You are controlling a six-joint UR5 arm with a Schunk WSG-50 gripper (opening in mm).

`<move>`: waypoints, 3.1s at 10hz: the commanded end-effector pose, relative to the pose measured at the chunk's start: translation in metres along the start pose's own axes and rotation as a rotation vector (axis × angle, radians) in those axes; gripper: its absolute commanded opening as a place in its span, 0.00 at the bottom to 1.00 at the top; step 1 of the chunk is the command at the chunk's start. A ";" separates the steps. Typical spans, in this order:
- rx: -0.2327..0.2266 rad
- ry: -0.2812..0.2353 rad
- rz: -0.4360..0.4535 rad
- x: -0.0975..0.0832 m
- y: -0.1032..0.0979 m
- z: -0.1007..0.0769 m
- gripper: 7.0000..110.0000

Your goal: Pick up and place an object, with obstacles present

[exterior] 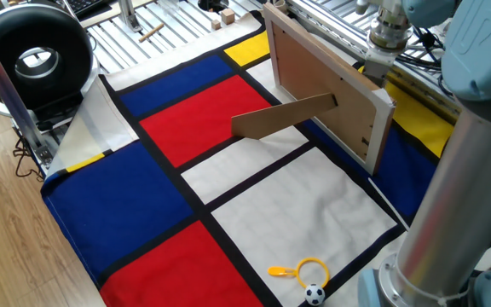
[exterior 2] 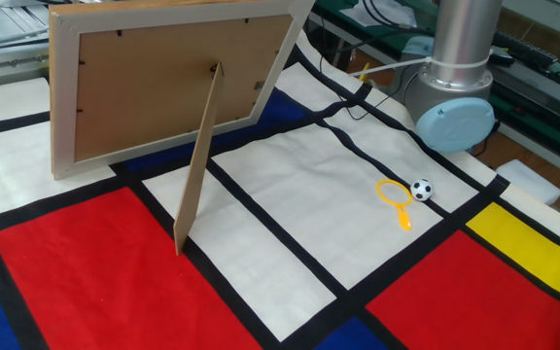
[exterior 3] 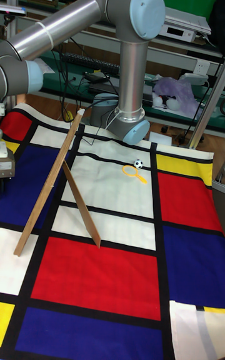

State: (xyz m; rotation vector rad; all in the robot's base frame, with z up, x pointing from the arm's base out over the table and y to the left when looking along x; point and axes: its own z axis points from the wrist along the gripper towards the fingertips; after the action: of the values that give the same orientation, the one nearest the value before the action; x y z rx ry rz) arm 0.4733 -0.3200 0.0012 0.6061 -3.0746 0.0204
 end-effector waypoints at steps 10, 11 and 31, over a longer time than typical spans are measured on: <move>0.014 -0.026 0.062 -0.006 -0.002 0.003 0.36; 0.038 -0.018 0.071 -0.004 -0.007 0.002 0.36; 0.066 0.050 -0.024 -0.034 0.065 -0.141 0.00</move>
State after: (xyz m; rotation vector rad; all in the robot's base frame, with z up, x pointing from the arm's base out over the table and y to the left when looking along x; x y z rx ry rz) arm 0.4787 -0.2489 0.1291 0.5743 -3.0473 0.0830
